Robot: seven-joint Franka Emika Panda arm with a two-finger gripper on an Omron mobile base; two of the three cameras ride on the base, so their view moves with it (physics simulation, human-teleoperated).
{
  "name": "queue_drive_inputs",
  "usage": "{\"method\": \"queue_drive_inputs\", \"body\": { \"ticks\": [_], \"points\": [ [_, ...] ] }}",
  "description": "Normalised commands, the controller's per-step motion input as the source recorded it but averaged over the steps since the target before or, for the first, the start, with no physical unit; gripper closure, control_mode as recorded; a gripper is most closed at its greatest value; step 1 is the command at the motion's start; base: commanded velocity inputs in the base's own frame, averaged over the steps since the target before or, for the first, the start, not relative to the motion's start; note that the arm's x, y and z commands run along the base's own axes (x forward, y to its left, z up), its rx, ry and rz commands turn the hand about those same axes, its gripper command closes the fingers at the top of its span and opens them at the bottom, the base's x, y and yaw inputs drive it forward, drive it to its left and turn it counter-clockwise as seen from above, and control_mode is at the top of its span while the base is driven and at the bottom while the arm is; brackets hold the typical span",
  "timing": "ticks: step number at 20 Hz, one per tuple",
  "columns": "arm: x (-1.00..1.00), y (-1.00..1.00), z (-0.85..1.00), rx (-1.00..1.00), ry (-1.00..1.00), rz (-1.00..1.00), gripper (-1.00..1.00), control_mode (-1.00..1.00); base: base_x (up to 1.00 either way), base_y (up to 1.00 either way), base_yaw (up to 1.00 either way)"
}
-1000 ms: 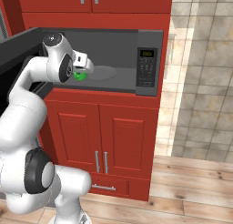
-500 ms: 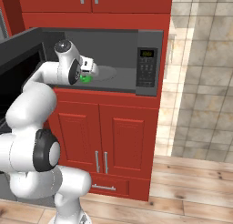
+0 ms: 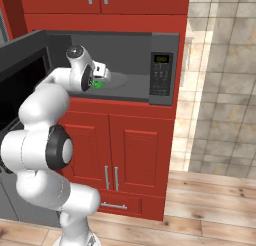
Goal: Pick the mug from the counter and place it inside the microwave. Then close the microwave.
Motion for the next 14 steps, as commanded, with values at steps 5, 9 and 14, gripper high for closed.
{"method": "queue_drive_inputs", "body": {
  "ticks": [5,9,14],
  "points": [
    [0.51,0.01,-0.01,0.0,0.0,0.0,1.0,-1.0,0.0,0.0,0.0],
    [0.39,0.03,0.0,0.0,0.0,0.0,1.0,-1.0,0.0,0.0,0.0],
    [0.24,0.0,-0.01,0.0,0.0,0.0,1.0,-1.0,0.0,0.0,0.0]
  ]
}}
